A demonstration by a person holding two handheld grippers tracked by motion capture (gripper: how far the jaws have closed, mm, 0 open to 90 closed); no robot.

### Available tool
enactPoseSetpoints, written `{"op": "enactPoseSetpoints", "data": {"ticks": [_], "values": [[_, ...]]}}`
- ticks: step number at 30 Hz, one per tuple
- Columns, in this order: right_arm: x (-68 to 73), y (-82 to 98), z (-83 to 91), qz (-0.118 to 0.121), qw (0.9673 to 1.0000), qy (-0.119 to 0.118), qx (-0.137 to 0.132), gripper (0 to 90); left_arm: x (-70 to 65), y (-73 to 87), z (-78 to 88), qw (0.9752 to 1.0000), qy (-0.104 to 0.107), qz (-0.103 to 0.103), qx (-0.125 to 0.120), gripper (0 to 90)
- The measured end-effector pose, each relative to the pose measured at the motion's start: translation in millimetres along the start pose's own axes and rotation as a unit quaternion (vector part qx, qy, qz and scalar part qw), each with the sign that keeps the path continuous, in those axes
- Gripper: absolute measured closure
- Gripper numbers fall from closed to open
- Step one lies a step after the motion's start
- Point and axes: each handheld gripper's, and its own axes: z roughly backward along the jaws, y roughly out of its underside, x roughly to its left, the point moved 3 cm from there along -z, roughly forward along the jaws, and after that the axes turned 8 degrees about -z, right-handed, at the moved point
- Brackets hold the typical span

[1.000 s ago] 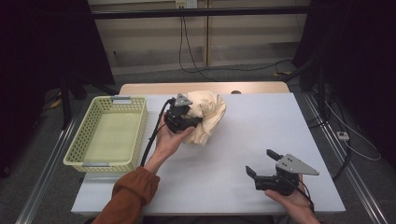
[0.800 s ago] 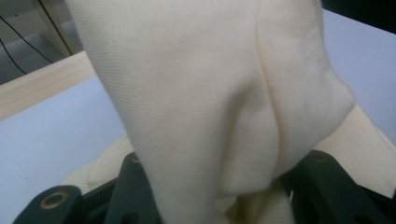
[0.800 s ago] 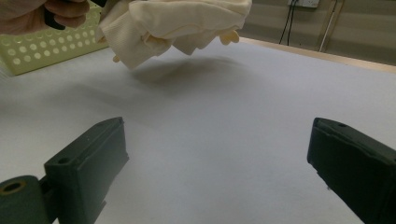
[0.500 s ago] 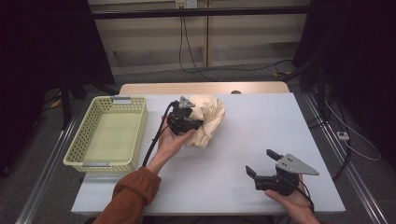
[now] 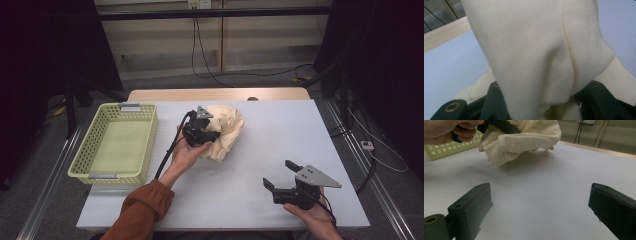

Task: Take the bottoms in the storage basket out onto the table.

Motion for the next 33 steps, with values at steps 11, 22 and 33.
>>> {"op": "enactPoseSetpoints", "data": {"ticks": [11, 22, 33], "values": [[-0.5, 0.1, -0.3, -0.001, 1.0000, 0.000, 0.000, 4.9, 2.3, 15.0, -17.7, 0.9993, -0.004, -0.004, 0.037, 54.9], [-0.1, 0.1, -0.3, 0.000, 1.0000, 0.000, 0.001, 4.9, 5.5, 23.8, -27.4, 0.9989, -0.008, 0.002, 0.047, 51.1], [-0.2, 0.2, 0.1, 0.000, 1.0000, 0.000, 0.000, 4.9, -0.9, 28.8, -35.5, 0.9985, -0.007, -0.018, 0.052, 45.2]]}}
